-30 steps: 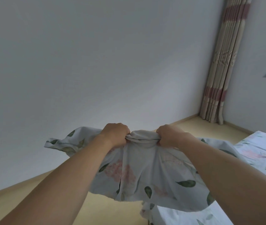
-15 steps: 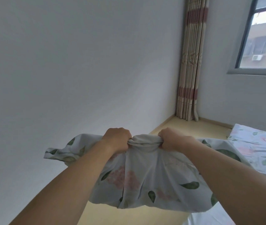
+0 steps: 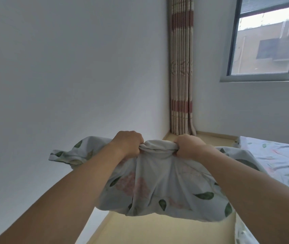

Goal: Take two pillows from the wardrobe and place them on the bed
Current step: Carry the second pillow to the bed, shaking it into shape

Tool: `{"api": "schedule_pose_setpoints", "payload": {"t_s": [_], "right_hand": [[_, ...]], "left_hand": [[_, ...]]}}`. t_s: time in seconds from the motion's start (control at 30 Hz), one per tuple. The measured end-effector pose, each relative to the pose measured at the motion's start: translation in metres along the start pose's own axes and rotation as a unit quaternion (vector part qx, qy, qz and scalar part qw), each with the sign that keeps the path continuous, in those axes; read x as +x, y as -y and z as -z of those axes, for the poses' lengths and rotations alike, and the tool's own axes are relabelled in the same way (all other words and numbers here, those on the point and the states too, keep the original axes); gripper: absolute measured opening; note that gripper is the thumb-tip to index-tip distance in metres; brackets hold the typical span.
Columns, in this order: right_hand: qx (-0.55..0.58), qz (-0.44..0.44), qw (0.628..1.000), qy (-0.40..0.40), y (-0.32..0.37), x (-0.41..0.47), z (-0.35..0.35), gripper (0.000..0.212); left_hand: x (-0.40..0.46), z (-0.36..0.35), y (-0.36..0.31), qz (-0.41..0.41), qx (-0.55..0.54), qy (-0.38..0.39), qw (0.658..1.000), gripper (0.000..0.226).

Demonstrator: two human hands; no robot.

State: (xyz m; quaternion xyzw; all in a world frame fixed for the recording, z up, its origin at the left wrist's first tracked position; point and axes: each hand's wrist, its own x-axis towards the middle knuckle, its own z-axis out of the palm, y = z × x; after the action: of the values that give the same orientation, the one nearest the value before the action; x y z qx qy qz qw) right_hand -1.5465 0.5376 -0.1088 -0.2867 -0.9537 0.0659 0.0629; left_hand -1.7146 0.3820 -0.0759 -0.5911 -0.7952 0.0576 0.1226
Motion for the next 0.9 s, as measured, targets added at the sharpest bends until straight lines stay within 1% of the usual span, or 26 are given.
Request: {"api": "schedule_pose_setpoints", "payload": {"t_s": [0.1,0.23,0.3,0.47,0.57,0.67,0.8,0.9], "right_hand": [[-0.005,-0.023,1.000,0.001,-0.002,0.066,-0.012,0.016],[-0.005,-0.065,0.998,0.001,-0.011,0.157,-0.021,0.016],[-0.009,-0.093,0.996,0.005,-0.017,0.199,-0.020,0.018],[-0.027,-0.168,0.985,-0.011,-0.055,0.296,-0.008,0.020],[-0.040,-0.214,0.976,-0.017,-0.098,0.344,-0.005,0.020],[-0.037,-0.248,0.968,-0.013,-0.151,0.385,-0.008,0.016],[-0.027,-0.272,0.962,-0.024,-0.244,0.453,-0.019,0.019],[-0.006,-0.291,0.956,-0.019,-0.309,0.504,-0.010,0.020]], "left_hand": [[0.062,-0.024,0.042,-0.026,-0.002,0.000,1.000,0.011],[0.152,-0.056,0.098,-0.070,-0.012,-0.016,0.997,0.020],[0.199,-0.067,0.122,-0.102,-0.018,-0.018,0.995,0.022],[0.337,-0.080,0.159,-0.172,-0.045,-0.040,0.983,0.012],[0.423,-0.095,0.155,-0.202,-0.066,-0.053,0.976,0.018],[0.500,-0.114,0.138,-0.234,-0.076,-0.049,0.968,0.020],[0.620,-0.142,0.109,-0.268,-0.066,-0.051,0.960,0.009],[0.706,-0.150,0.091,-0.286,-0.061,-0.044,0.955,0.013]]}}
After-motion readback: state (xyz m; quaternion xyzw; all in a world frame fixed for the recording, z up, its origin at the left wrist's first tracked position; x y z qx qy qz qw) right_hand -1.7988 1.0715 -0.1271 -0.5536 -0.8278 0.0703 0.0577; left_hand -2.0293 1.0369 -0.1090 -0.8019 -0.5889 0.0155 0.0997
